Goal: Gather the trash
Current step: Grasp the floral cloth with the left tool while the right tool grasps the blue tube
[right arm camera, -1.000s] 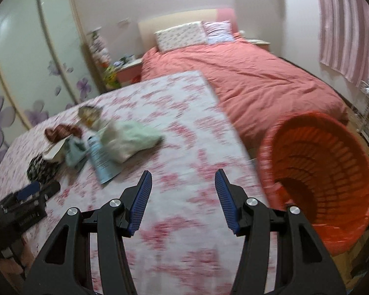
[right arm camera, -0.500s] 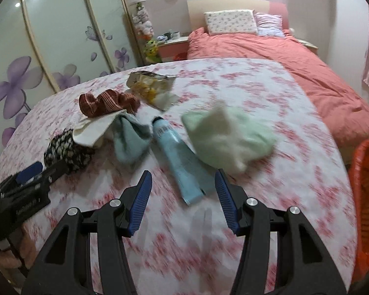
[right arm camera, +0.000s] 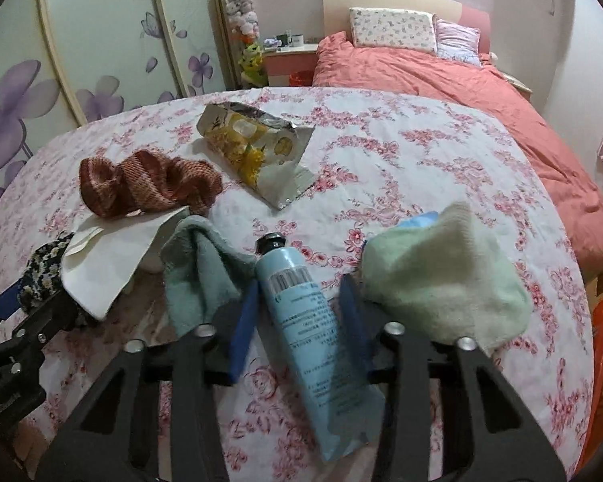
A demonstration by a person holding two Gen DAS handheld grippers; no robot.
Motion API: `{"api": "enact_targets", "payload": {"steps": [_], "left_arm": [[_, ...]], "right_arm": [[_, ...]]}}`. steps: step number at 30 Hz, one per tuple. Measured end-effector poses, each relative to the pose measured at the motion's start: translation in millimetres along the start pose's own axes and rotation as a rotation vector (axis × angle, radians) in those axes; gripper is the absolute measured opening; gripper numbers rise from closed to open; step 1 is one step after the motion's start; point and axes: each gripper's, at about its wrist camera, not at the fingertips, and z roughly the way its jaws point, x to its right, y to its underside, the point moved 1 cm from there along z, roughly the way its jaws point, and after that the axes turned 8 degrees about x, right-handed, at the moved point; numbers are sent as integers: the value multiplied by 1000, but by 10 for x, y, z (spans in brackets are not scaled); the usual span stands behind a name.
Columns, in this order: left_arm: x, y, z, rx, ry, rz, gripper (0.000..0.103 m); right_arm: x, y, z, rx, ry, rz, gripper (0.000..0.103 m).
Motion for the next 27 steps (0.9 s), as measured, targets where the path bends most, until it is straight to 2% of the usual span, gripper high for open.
{"api": "enact_targets", "payload": {"steps": [4,10,16,18,21,27], "left_arm": [[17,2,-3,3,26,1,81],[108,24,-1,1,63,16,80],[137,-1,164,-49,91,-23,66],[124,-9,229,-69,89,-33,51],[106,-21,191,-70,96,-22,36],[1,18,71,-56,68,18,36]], "right_arm": [[62,90,-103,-1,16,12,29],[201,366,-424,-8,50,51,29],[399,525,-592,8,100,81,29],[452,511,-583,6,92,107,29],[467,488,-543,8,80,121,29],[407,427,-452,16,64,136,29]]}}
